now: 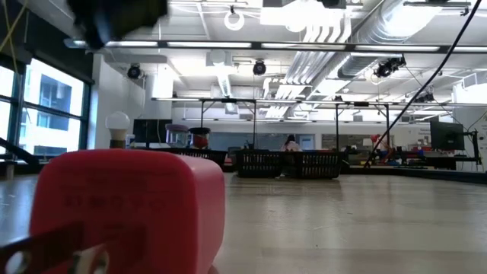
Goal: Pick & Place Office items
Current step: Put the purple digital timer into the middle black bin
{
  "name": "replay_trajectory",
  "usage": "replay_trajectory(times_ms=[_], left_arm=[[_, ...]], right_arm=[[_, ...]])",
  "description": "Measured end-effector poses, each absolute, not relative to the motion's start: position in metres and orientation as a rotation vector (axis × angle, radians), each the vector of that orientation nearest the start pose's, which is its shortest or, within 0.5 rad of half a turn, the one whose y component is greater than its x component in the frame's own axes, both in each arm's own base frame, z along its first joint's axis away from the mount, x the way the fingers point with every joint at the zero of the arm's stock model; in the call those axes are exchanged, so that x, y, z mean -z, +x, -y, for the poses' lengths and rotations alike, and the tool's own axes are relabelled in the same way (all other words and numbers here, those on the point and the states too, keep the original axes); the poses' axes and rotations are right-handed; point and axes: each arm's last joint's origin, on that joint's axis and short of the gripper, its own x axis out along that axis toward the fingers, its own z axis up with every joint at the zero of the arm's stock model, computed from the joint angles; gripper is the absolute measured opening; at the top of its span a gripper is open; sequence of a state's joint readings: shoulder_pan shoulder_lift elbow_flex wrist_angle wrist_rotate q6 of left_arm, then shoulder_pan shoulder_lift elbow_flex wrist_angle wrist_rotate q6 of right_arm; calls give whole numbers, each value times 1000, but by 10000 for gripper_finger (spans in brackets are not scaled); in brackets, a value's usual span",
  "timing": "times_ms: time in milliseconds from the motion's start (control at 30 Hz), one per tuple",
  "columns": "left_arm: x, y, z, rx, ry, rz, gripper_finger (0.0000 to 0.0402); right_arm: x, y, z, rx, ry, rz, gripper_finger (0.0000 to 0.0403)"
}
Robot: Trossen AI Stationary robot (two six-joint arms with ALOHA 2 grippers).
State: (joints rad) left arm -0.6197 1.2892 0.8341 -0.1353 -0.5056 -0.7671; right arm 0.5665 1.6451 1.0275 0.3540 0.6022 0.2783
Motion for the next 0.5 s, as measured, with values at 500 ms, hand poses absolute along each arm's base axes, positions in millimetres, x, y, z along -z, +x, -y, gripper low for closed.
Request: replay_trajectory(times_ms=[500], left_arm=[[-279, 262, 161, 81, -155, -44, 144]], right_arm=[[-278, 326, -167, 61, 53, 36, 369]])
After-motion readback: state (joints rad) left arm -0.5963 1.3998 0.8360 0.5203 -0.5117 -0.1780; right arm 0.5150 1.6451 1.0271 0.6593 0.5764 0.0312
